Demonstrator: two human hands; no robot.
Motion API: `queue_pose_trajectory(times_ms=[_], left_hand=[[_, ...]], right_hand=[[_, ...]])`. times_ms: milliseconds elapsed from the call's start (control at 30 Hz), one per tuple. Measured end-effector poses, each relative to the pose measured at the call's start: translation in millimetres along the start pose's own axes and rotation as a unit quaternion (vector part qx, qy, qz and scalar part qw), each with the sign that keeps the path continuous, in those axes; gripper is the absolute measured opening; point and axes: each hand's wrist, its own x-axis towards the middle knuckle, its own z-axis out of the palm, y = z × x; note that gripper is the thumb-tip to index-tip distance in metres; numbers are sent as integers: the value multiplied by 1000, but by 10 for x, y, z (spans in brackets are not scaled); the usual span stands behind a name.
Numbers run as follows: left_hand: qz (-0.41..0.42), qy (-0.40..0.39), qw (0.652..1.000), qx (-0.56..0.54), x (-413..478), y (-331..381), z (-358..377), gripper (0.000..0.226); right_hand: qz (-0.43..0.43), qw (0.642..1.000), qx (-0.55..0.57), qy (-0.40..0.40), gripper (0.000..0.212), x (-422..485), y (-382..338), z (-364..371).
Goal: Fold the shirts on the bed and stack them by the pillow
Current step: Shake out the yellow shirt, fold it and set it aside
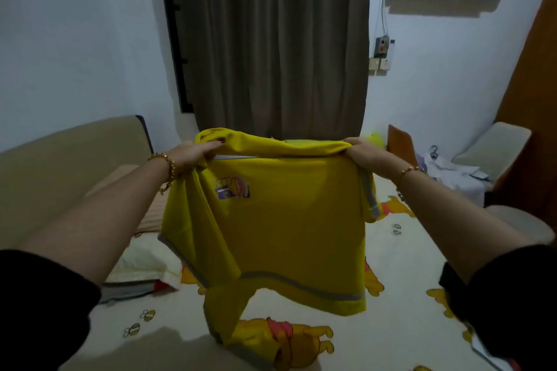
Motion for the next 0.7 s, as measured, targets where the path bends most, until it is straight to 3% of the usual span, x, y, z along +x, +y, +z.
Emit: queue_pose_trajectory(times_ms=[67,100,167,233,300,400,467,533,700], left_hand=[[22,-75,995,63,18,-93,83,90],[42,-91,985,137,28,-135,154,102],[75,-75,944,314,68,-261,331,106],[111,-85,887,440,115,-397,501,112],[116,-106,841,518,206,-576,698,102],[87,-127,801,578,287,-751,987,48],[52,-146,805,572,385,-868,1162,20],[15,-161,827,539,506,-941,1275,32],[-38,-185,872,452,1045,-911,1308,35]], right_hand=[[5,999,-14,-47,28,-34,100,72],[4,997,-49,-66,44,-45,149,99],[-12,982,-172,-82,74,-64,264,169],[-48,946,-313,-73,73,-82,384,293],[-56,912,-392,-102,59,-66,535,439],[-37,900,-401,-165,41,-34,785,613],[-19,912,-362,-192,25,10,968,701],[2,924,-323,-207,17,112,1149,792],[46,936,-247,-246,31,670,1427,825]])
